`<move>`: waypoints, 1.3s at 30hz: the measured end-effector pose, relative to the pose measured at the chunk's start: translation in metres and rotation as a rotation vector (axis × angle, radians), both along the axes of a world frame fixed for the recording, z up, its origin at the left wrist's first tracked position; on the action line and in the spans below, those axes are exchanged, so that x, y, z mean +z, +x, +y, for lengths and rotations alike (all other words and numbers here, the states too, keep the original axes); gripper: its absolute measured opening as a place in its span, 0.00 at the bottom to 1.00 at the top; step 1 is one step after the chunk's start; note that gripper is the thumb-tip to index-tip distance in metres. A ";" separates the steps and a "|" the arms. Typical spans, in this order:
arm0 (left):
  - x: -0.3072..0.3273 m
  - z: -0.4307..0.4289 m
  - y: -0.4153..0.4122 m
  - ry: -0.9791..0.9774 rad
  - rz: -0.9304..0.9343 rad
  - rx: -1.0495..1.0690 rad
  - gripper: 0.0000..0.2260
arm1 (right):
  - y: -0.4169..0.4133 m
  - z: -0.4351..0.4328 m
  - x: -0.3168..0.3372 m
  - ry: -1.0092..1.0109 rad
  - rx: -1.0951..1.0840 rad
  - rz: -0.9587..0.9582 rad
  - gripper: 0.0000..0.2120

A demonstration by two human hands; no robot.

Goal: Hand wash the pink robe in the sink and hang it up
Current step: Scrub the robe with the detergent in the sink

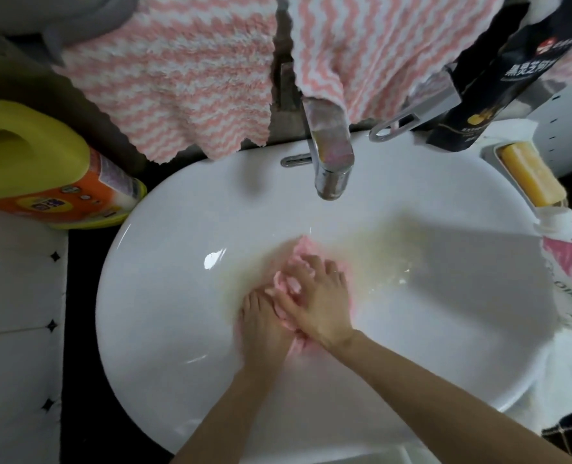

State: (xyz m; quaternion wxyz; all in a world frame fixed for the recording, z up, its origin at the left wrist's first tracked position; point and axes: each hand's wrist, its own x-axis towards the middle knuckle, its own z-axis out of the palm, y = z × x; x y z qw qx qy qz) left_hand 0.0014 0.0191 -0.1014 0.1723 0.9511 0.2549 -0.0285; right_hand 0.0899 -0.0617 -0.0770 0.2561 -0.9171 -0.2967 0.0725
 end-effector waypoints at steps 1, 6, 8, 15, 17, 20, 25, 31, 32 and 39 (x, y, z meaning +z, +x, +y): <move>-0.001 -0.001 0.001 -0.033 -0.070 0.030 0.27 | -0.004 0.001 -0.010 -0.054 0.032 -0.057 0.20; -0.005 0.003 0.005 -0.095 -0.071 0.128 0.43 | 0.034 0.023 -0.038 -0.100 0.077 -0.073 0.17; 0.001 0.001 0.003 0.005 -0.056 0.108 0.41 | 0.048 0.042 -0.024 -0.060 -0.026 0.083 0.22; -0.008 0.005 -0.005 -0.045 -0.045 0.139 0.38 | 0.010 0.010 0.003 0.058 0.009 0.048 0.20; -0.008 0.003 -0.002 -0.047 -0.082 0.150 0.31 | -0.003 0.005 -0.016 -0.046 0.129 -0.047 0.19; -0.005 0.003 0.003 -0.045 -0.055 0.172 0.41 | 0.016 0.015 -0.035 -0.079 0.095 -0.006 0.17; -0.002 0.003 0.002 0.039 -0.005 0.142 0.39 | 0.050 0.053 -0.015 -0.071 -0.053 0.177 0.25; -0.005 0.006 -0.001 -0.061 -0.069 0.143 0.29 | 0.019 0.001 -0.002 0.078 0.088 0.004 0.19; -0.006 0.006 -0.001 -0.074 -0.081 0.145 0.28 | 0.011 -0.004 -0.010 0.027 0.177 -0.053 0.20; -0.002 0.005 0.005 -0.030 -0.006 0.125 0.36 | 0.043 0.042 -0.030 -0.075 0.110 -0.007 0.19</move>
